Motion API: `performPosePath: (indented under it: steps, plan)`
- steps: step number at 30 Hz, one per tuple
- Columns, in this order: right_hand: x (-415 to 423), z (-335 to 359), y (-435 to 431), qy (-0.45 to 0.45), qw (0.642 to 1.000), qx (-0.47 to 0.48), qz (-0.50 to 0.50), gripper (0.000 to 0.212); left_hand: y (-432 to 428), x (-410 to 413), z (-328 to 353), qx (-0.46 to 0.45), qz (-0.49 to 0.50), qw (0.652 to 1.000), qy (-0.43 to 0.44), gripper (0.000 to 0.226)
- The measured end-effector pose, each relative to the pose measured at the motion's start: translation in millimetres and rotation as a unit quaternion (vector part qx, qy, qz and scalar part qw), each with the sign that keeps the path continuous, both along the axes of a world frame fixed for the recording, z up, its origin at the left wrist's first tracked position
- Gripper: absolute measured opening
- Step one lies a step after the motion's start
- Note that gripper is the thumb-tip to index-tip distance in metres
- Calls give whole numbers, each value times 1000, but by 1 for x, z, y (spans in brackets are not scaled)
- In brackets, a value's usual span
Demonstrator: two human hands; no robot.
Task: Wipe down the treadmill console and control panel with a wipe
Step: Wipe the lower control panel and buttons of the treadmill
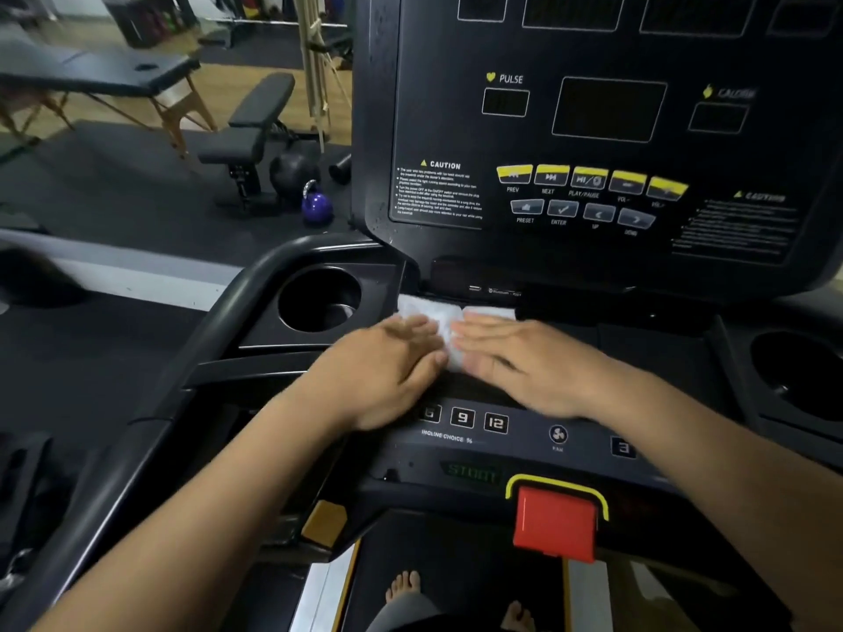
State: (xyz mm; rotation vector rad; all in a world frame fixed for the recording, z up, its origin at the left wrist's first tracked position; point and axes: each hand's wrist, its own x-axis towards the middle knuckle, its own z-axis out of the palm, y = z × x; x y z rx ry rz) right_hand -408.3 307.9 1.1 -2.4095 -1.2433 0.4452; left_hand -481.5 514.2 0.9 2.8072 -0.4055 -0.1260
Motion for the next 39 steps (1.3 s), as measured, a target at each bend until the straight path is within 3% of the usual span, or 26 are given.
performPosePath:
  steps: [2, 4, 9, 14, 18, 23, 26, 29, 33, 36, 39]
  plan:
    - [12, 2, 6, -8, 999, 8, -34, 50, -5, 23, 0, 27, 15, 999, 9, 64]
    - [8, 3, 5, -2, 999, 14, -37, 53, -5, 26, 0, 34, 12, 999, 7, 58]
    - [-20, 7, -14, 21, 1000, 9, -1, 69, 10, -15, 3, -10, -30, 999, -4, 60]
    - [-12, 5, 4, 15, 1000, 3, -20, 58, -9, 8, 1, 63, 8, 998, -7, 70]
    - [-28, 5, -14, 21, 1000, 5, -9, 72, -7, -21, 3, 42, -8, 999, -5, 73]
    - [-6, 0, -4, 8, 1000, -9, -29, 55, -17, -2, -3, 36, 4, 999, 11, 80]
    - [5, 0, 4, 13, 997, -11, -74, 65, -21, 19, -3, 54, 14, 998, 13, 75]
    - [-25, 6, -11, -9, 999, -17, -36, 79, -14, 0, 2, 36, -27, 999, 22, 76]
    - [-23, 8, -17, -12, 999, -31, -13, 74, -18, -3, 7, 10, -59, 997, 42, 68]
    - [6, 3, -5, -2, 998, -27, -61, 67, -34, 22, 6, 30, -25, 998, 53, 55]
    - [-5, 1, -9, -19, 998, -23, -54, 77, -34, 15, 7, 34, -26, 998, 43, 52]
